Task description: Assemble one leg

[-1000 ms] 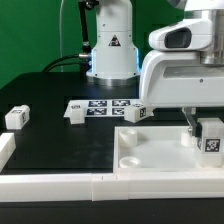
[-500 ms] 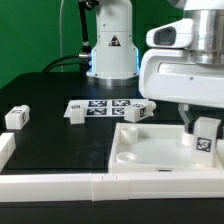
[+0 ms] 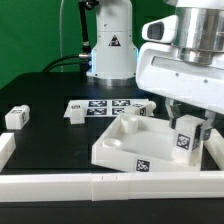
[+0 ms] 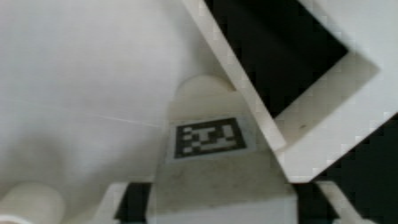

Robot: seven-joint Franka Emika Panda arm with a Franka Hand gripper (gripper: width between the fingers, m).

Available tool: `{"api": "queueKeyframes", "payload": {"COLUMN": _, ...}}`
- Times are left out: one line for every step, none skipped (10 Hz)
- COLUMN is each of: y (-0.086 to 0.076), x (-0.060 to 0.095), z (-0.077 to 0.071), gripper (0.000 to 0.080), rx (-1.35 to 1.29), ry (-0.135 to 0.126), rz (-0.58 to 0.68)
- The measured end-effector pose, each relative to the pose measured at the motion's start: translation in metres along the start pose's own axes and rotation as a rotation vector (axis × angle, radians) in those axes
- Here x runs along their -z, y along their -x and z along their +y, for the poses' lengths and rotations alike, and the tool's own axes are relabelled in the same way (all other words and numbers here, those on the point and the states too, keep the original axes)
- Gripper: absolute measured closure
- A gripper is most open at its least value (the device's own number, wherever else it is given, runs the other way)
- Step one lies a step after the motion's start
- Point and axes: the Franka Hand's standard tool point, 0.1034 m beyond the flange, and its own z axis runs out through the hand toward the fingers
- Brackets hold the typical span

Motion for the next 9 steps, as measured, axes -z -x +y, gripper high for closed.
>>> {"api": "queueKeyframes", "payload": {"y": 0.0003, "x": 0.0001, "z": -0.0006, "gripper": 0.0488, "rx": 0.002, "ry": -0.002, "rz": 0.000}}
{"api": "queueKeyframes", "payload": {"y": 0.0003, "x": 0.0001, "z": -0.0006, "gripper": 0.0282, "rx": 0.002, "ry": -0.002, "rz": 0.000}}
{"api": "queueKeyframes", "payload": {"y": 0.0003, "x": 0.0001, "z": -0.0006, "gripper": 0.0282, "rx": 0.002, "ry": -0.002, "rz": 0.000}}
{"api": "queueKeyframes", "payload": {"y": 0.0003, "x": 0.0001, "z": -0.0006, "gripper": 0.0178, "rx": 0.002, "ry": -0.002, "rz": 0.000}}
{"api": "queueKeyframes", "payload": {"y": 0.0003, "x": 0.0001, "z": -0.0006, "gripper": 0.0158, "rx": 0.002, "ry": -0.002, "rz": 0.000}}
{"api": "queueKeyframes", "payload": {"y": 0.0003, "x": 0.0001, "z": -0.0006, "gripper": 0.0158, "rx": 0.002, "ry": -0.002, "rz": 0.000}}
{"api": "queueKeyframes", "payload": {"y": 0.0003, "x": 0.0001, "z": -0.0006, "gripper": 0.0151, "rx": 0.002, "ry": -0.002, "rz": 0.000}}
{"api": "queueKeyframes", "payload": {"y": 0.0003, "x": 0.0001, "z": -0.0006, "gripper": 0.0151, "rx": 0.002, "ry": -0.002, "rz": 0.000}}
{"api": "queueKeyframes", "payload": {"y": 0.0003, "x": 0.0001, "z": -0.0006, "gripper": 0.0151, "rx": 0.002, "ry": -0.002, "rz": 0.000}}
